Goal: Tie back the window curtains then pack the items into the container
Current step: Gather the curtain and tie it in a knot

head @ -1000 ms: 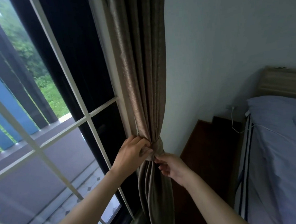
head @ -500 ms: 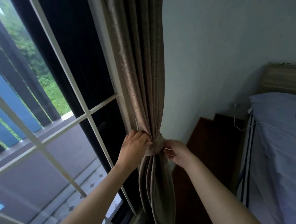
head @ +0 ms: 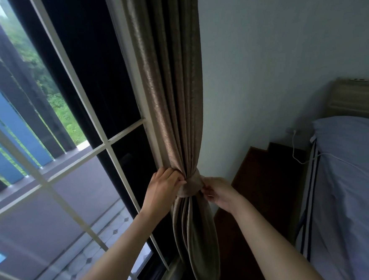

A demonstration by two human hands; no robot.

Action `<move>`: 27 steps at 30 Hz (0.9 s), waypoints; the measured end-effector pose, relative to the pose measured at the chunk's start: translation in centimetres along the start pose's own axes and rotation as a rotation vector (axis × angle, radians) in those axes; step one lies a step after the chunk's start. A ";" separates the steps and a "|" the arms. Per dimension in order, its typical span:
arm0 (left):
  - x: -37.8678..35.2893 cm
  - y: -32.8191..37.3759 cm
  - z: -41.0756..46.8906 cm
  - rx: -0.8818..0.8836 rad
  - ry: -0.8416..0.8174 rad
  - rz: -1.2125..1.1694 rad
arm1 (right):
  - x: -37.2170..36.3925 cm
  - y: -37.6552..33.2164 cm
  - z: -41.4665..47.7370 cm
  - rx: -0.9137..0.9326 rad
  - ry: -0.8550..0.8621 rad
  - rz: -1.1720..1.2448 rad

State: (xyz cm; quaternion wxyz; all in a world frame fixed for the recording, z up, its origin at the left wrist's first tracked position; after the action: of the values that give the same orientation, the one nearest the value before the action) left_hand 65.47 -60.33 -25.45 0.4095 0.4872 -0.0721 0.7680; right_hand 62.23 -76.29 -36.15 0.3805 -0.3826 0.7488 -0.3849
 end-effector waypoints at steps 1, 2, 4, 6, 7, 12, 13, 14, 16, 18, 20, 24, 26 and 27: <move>0.0 -0.1 0.1 0.008 0.002 -0.003 | -0.1 -0.3 0.1 -0.006 0.008 0.033; 0.0 -0.1 0.2 0.015 0.003 -0.003 | 0.0 -0.6 0.2 -0.013 0.016 0.078; 0.2 0.1 0.4 0.021 0.018 0.008 | -0.1 -1.4 0.6 -0.005 0.026 0.098; 0.7 0.6 0.6 0.019 0.070 0.007 | 0.0 -2.2 1.0 0.033 0.026 -0.021; 1.2 0.9 0.7 0.029 0.106 -0.001 | 0.0 -2.4 1.0 0.057 0.020 -0.075; 3.1 1.5 1.6 0.215 0.239 0.017 | -0.6 -3.3 1.1 0.206 0.023 -0.372; 3.2 1.6 1.8 0.234 0.244 0.022 | -0.7 -4.3 1.1 0.267 0.063 -0.431; 3.2 1.7 1.9 0.238 0.245 0.018 | -0.7 -5.4 1.0 0.329 0.094 -0.439; 2.9 1.9 1.9 0.210 0.239 -0.002 | -1.2 -7.2 0.5 0.400 0.070 -0.298; 2.4 1.9 1.8 0.175 0.217 -0.031 | -1.9 -8.7 -0.3 0.475 0.005 -0.212; 2.1 1.6 1.7 0.160 0.203 -0.064 | -2.5 -9.5 -0.7 0.569 -0.008 -0.350; 1.8 1.3 1.6 0.179 0.226 -0.150 | -1.5 -8.3 0.0 0.648 0.094 -0.611; 1.1 1.4 0.0 0.162 0.215 -0.134 | 0.7 -6.1 -1.4 0.667 0.247 -0.588; -0.9 0.8 -1.3 0.158 0.142 -0.135 | 2.3 -3.8 -1.6 0.615 0.341 -0.578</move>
State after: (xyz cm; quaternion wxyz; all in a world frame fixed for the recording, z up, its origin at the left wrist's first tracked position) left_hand 64.22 -60.66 -26.57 0.4247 0.4660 0.0509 0.7745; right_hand 61.00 -79.34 -32.85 0.2246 -0.3762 0.5143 -0.7373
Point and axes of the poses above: each hand's wrist, its own z-axis towards the middle knuckle, its own x-axis out of the back of the hand, y = z × x, the point moved 8 cm from there along z, towards the middle knuckle, and after that the axes turned 6 degrees about x, right-handed, at the moved point
